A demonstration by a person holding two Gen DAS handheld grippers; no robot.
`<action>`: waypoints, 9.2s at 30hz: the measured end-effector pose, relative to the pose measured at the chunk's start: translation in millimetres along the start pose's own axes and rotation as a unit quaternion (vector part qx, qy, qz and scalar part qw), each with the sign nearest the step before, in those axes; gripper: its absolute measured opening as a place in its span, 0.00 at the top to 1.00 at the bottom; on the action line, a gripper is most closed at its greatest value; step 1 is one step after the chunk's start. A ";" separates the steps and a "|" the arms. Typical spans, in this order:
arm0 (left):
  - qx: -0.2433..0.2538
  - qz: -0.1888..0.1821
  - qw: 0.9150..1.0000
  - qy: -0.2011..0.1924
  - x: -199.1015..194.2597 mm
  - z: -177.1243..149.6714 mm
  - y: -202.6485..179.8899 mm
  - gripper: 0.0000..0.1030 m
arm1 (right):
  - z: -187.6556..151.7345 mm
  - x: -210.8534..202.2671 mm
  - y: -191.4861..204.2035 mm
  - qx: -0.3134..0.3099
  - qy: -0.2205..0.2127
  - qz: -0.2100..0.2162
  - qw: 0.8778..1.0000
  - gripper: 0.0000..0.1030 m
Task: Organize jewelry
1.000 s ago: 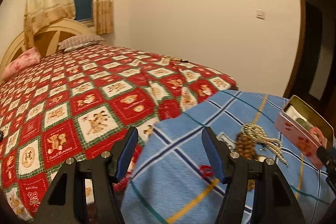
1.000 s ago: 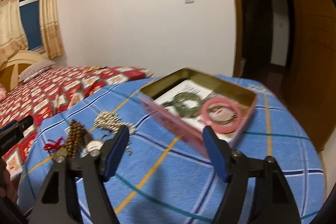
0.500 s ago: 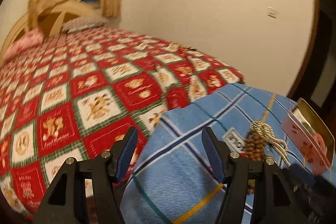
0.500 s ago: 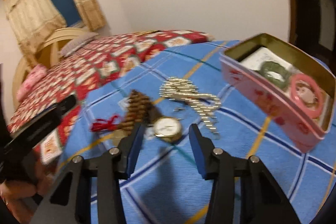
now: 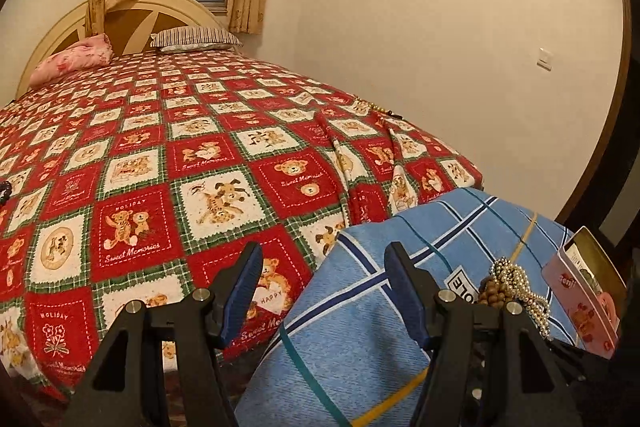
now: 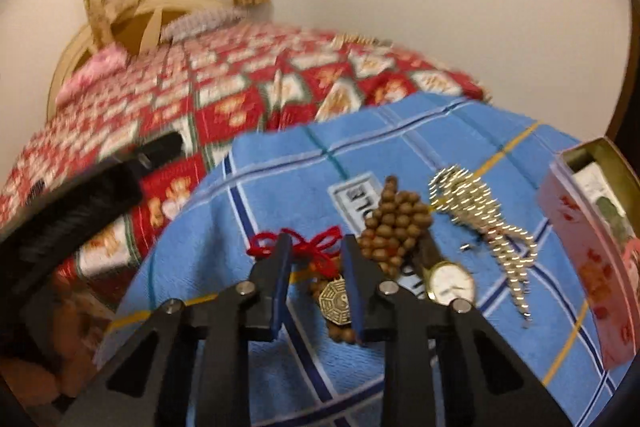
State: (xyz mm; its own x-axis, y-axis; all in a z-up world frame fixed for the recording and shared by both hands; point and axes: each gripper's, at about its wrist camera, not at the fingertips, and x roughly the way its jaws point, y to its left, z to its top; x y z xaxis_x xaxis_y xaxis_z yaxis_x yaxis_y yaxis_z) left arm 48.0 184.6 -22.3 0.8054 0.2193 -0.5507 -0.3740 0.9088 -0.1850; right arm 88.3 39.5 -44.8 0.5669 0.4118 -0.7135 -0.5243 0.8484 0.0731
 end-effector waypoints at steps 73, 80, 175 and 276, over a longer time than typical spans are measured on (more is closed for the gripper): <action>0.049 0.009 0.999 0.010 3.9 -4.3 -22.4 0.39 | -27.2 -19.5 -3.6 -0.023 0.024 -0.003 0.999 0.60; 0.049 0.009 0.999 0.011 3.8 -4.4 -22.2 0.39 | -26.5 -16.4 -3.0 -0.038 0.030 -0.021 0.999 0.77; 0.063 0.010 0.998 0.010 5.2 -5.2 -25.9 0.39 | -43.3 -45.1 -40.0 0.042 0.005 -0.010 0.999 0.75; 0.217 -0.175 0.960 0.003 -14.5 -54.9 -220.7 0.36 | -66.7 -155.3 -205.9 0.244 -0.211 -0.286 0.902 0.40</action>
State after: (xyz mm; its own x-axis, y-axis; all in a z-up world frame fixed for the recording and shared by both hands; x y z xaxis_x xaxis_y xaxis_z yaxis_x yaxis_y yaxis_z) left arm 93.7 -38.6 -18.2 0.8433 -0.1276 -0.5221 0.1468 0.9892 -0.0047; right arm 65.8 -221.4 4.5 0.9013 -0.1367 -0.4110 0.2142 0.9654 0.1487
